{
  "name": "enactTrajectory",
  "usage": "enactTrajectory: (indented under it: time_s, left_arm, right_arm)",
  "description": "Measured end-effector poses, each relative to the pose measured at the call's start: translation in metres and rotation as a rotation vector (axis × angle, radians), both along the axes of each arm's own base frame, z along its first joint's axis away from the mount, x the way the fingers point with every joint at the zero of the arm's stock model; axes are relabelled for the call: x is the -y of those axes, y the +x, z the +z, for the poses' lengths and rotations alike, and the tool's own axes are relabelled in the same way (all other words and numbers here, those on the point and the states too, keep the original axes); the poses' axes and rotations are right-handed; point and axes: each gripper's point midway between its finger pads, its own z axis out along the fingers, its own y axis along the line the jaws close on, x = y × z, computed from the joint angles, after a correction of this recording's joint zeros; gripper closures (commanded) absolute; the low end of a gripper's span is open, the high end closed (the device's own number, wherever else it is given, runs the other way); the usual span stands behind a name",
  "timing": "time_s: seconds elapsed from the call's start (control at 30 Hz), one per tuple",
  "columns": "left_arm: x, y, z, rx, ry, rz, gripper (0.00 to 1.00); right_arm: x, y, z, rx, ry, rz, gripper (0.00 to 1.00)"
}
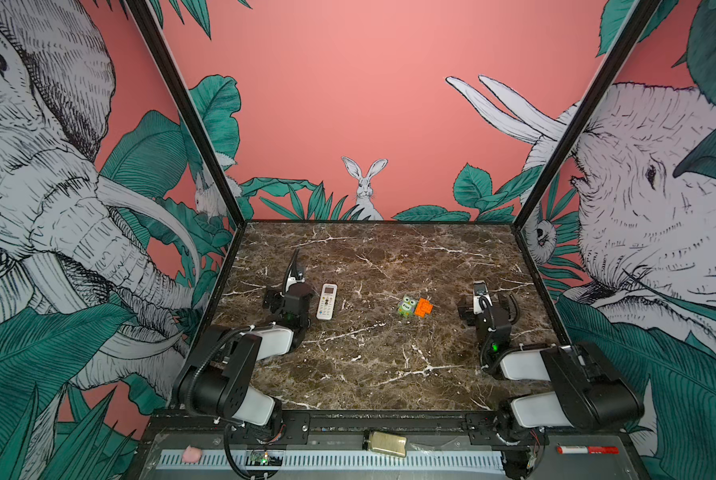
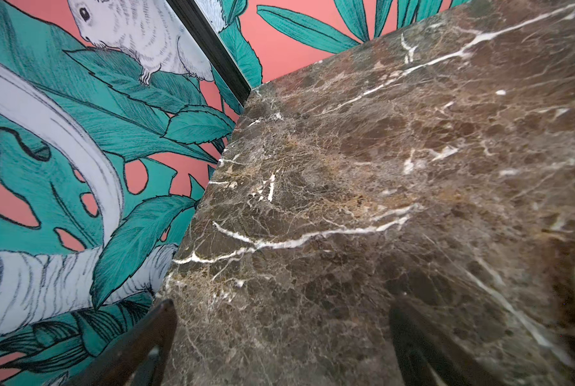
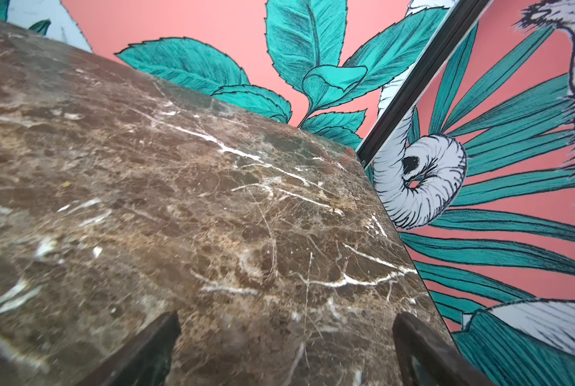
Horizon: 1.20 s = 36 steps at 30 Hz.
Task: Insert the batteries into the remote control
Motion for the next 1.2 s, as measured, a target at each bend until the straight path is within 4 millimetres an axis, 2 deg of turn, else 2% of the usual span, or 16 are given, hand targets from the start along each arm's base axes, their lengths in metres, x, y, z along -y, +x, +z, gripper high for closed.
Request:
enactTrajectory:
  time_s: [0.2,0.3,0.4,0.53,0.67,0.83,1.2]
  left_arm:
    - [-0.019,0.006,0.004,0.079,-0.077,0.002,0.0]
    - [-0.025,0.009,0.004,0.091,-0.12,-0.01,0.01]
    - [-0.025,0.013,0.002,0.088,-0.161,-0.041,0.0]
    - [-0.021,0.018,-0.002,0.086,-0.211,-0.09,0.0]
    - [-0.019,0.02,-0.014,0.067,-0.235,-0.115,0.0]
    - [-0.015,0.021,-0.014,0.072,-0.249,-0.136,0.0]
    - [-0.014,0.022,-0.013,0.074,-0.254,-0.145,0.0]
  right_arm:
    - [0.011,0.005,-0.029,-0.043,0.055,-0.017,0.01]
    - [0.01,0.012,-0.024,-0.034,0.07,-0.023,0.01]
    - [0.013,0.028,-0.01,-0.017,0.092,-0.052,0.01]
    - [0.031,0.042,0.005,0.004,0.145,-0.124,0.01]
    - [0.042,0.039,-0.003,-0.027,0.164,-0.167,0.01]
    - [0.045,0.034,-0.012,-0.053,0.179,-0.196,0.01]
    - [0.047,0.033,-0.012,-0.048,0.19,-0.209,0.01]
